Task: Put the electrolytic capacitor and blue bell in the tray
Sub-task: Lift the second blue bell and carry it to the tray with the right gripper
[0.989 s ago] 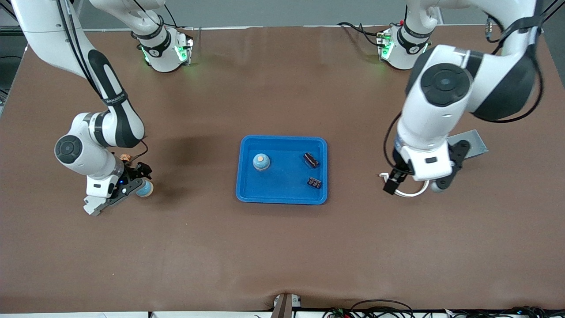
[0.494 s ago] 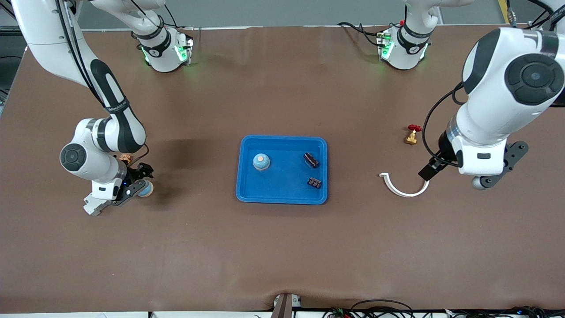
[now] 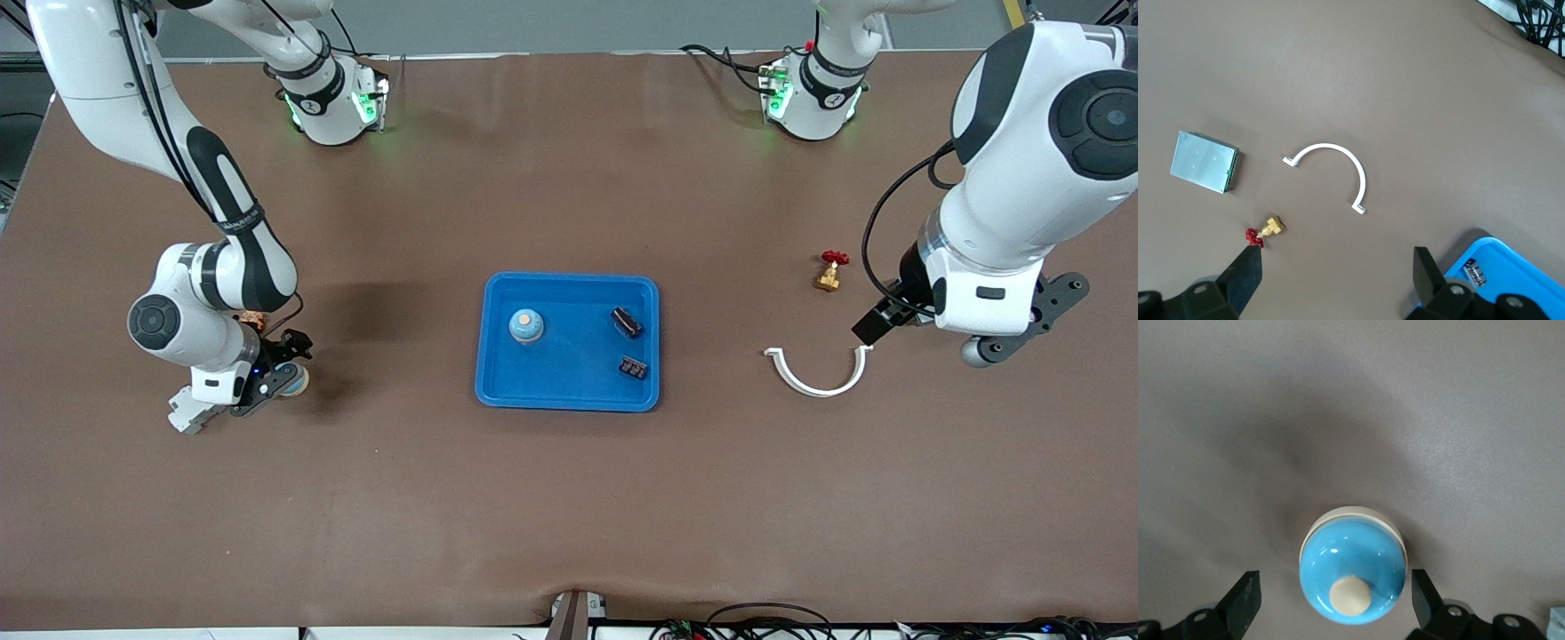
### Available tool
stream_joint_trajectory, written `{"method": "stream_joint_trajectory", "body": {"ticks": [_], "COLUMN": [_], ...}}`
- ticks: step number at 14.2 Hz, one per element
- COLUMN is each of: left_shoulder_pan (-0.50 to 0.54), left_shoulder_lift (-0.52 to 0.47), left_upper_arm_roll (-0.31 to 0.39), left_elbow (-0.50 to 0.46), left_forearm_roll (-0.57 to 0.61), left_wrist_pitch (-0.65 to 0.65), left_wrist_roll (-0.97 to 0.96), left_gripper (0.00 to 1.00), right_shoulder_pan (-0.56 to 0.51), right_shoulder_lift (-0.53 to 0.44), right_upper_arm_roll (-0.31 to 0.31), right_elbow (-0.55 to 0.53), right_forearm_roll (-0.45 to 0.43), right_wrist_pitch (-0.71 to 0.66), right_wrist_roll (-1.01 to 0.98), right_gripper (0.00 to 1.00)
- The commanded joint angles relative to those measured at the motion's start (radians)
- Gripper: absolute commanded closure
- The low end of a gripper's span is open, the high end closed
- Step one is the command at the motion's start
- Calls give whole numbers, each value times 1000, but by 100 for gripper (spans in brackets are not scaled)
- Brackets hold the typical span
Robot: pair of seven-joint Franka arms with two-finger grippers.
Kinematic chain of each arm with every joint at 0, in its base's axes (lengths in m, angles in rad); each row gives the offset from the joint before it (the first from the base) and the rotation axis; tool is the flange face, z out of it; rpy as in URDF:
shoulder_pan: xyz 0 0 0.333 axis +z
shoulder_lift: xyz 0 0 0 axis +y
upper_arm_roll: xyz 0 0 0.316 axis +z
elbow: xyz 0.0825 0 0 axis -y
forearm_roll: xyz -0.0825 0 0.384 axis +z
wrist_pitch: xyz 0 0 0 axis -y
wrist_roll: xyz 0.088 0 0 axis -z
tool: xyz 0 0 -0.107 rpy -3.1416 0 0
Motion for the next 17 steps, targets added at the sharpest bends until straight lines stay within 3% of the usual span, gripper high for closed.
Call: {"method": "stream_joint_trajectory", "body": {"ticks": [1,3,7,11,13,17], "left_shoulder_pan": [61,70,81,84,95,130], "left_shoulder_lift": [-29,-41,-88,-110,-137,-228], "left_upper_arm_roll": [-3,-3,12,113,136,137], "left_elbow": [7,7,-17,-28,-77,-175], "left_forearm_roll": [-19,-33,-41,-111,-127,-219], "left_wrist_pitch": [-65,-133,-87,-84,-81,-39], "left_wrist_roll": [67,158,304,473,537,673], "left_gripper": [0,0,0,0,0,0], "right_shoulder_pan": [-16,-16,-16,-17,-17,-16], "right_shoulder_lift": [25,37,40,40,42,43], "right_upper_arm_roll": [13,14,14,14,14,14], "right_elbow": [39,55,56,56,56,55], "right_forearm_roll": [-4,-4,-4,-4,-2,-1], "right_wrist_pitch": [-14,-14,-14,-12,-14,-14], "right_wrist_roll": [-14,-14,-14,-14,-14,-14], "right_gripper": [0,0,0,0,21,45]}}
